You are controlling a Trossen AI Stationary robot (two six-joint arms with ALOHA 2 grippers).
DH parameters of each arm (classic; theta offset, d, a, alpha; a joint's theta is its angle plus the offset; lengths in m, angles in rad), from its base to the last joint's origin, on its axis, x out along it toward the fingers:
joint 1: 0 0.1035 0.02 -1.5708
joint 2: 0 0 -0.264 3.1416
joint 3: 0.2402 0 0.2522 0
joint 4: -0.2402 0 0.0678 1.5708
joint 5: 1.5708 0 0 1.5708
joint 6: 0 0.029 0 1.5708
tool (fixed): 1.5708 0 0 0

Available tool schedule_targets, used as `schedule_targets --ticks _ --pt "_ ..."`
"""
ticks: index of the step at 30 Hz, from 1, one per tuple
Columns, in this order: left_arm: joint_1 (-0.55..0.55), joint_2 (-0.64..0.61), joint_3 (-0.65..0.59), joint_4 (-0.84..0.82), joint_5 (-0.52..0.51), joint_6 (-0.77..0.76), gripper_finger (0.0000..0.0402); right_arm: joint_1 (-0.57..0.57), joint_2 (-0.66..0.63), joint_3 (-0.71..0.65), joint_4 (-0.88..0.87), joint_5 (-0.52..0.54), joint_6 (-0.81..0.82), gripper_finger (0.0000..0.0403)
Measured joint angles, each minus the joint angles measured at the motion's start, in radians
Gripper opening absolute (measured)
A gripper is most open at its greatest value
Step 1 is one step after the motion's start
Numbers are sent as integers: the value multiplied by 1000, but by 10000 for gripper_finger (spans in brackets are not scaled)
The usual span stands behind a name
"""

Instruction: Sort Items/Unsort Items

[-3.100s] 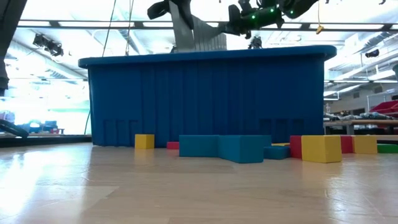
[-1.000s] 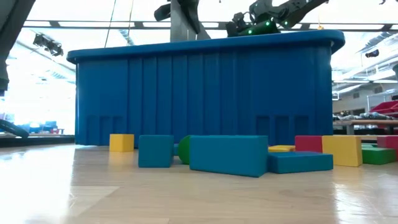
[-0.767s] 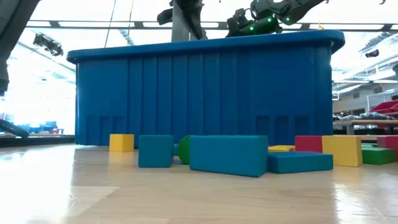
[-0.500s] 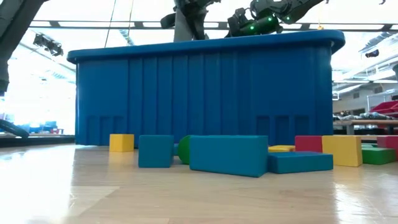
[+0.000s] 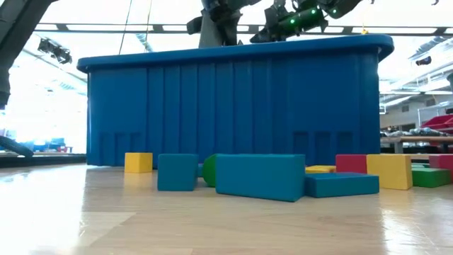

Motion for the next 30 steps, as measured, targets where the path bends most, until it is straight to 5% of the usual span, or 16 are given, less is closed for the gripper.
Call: schedule_targets --ticks 13,23,30 --pt "-3 -8 178 -119 16 52 98 -1 -41 1 -40 20 -4 19" --pt "-5 -14 208 -172 -14 132 97 46 -32 -16 -105 -141 26 2" --pt "-57 -73 207 -182 -196 201 53 191 -31 -71 -77 -49 -12 1"
